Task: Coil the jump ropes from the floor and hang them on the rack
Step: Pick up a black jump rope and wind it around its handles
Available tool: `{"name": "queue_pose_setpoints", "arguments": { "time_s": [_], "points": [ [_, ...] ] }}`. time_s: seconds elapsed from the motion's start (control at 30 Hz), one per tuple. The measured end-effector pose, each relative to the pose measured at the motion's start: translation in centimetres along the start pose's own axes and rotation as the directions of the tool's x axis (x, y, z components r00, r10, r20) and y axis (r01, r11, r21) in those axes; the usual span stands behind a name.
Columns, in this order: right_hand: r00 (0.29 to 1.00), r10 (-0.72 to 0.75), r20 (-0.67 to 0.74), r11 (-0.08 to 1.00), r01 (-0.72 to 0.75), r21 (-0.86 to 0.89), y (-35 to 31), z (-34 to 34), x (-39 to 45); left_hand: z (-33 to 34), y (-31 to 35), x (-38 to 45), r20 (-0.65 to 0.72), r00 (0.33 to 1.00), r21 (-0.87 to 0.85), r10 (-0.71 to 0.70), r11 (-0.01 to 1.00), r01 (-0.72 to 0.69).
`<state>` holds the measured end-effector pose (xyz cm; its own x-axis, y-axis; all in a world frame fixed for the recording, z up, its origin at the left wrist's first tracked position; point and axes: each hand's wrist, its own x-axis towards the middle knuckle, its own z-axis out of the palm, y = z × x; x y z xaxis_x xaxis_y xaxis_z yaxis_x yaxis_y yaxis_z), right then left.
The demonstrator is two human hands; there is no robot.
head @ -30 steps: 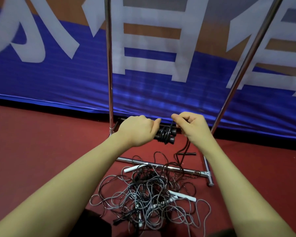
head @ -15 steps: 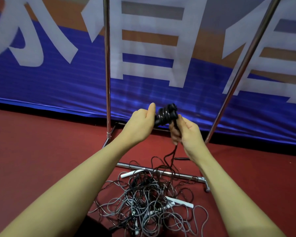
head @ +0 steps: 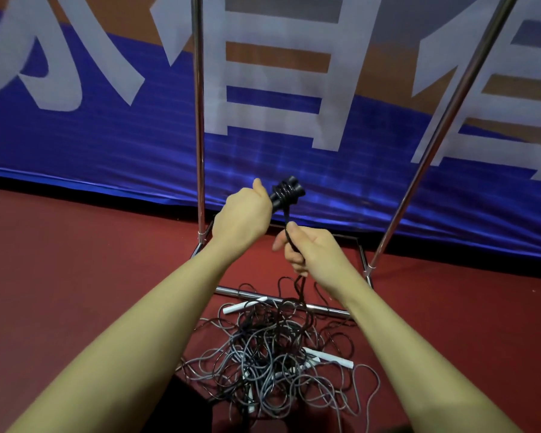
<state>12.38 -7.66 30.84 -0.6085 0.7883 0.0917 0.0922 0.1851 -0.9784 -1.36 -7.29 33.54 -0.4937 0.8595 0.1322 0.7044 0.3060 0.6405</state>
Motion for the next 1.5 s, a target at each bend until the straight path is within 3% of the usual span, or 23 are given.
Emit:
{"name": "queue_pose_setpoints", "arguments": {
  "time_s": [0.13, 0.23, 0.37, 0.47, 0.73, 0.93, 1.07, 1.2, 1.3, 1.4, 1.5],
  "points": [
    [0.998, 0.006, 0.058, 0.994, 0.0, -0.111, 0.0, 0.0, -0.3, 0.2, -0.5, -0.7, -0.05, 0.999, 0.117, 0.011, 0.993, -0.005],
    [0.992, 0.018, 0.127, 0.981, 0.006, -0.191, -0.1, 0.1, -0.4, 0.2, -1.0, -1.0, -0.059, 0.992, 0.288, 0.109, 0.953, -0.088],
    [0.99, 0.002, 0.139, 0.966, 0.034, -0.256, -0.5, -0.1, -0.6, 0.7, -2.0, -0.9, 0.025, 0.98, 0.424, 0.195, 0.886, -0.187],
    [0.997, -0.071, 0.043, 0.951, 0.081, -0.298, -1.0, -0.9, -0.4, 0.9, -2.5, -1.0, 0.112, 0.954, 0.493, 0.278, 0.818, -0.296],
    [0.963, -0.148, -0.227, 0.968, 0.095, -0.232, -0.9, -2.5, 0.5, 0.8, -2.4, -2.1, 0.319, 0.871, 0.341, 0.374, 0.812, -0.474],
    [0.954, -0.111, -0.279, 0.989, 0.08, -0.12, 0.0, -3.1, 1.3, 0.3, -1.9, -2.6, 0.391, 0.771, 0.417, 0.503, 0.649, -0.636],
    [0.965, -0.063, -0.254, 0.997, 0.069, 0.016, 0.4, -3.4, 1.5, -0.1, -2.1, -2.5, 0.378, 0.717, 0.36, 0.585, 0.621, -0.696],
    [0.966, -0.079, -0.248, 0.987, 0.11, 0.113, 0.5, -3.3, 1.3, -0.5, -2.6, -2.2, 0.255, 0.677, 0.163, 0.69, 0.66, -0.733],
    [0.964, -0.077, -0.256, 0.978, 0.124, 0.171, 0.5, -3.0, 1.4, -0.9, -2.4, -2.4, 0.174, 0.742, -0.083, 0.647, 0.76, -0.644],
    [0.967, -0.075, -0.243, 0.975, 0.121, 0.184, 0.6, -2.8, 1.5, -1.0, -1.3, -2.5, 0.072, 0.868, -0.421, 0.492, 0.804, -0.42],
    [0.977, -0.07, -0.199, 0.983, 0.102, 0.153, 0.5, -2.5, 1.5, -0.9, -0.2, -2.1, 0.01, 0.941, -0.382, 0.339, 0.871, -0.31]
  ]
}}
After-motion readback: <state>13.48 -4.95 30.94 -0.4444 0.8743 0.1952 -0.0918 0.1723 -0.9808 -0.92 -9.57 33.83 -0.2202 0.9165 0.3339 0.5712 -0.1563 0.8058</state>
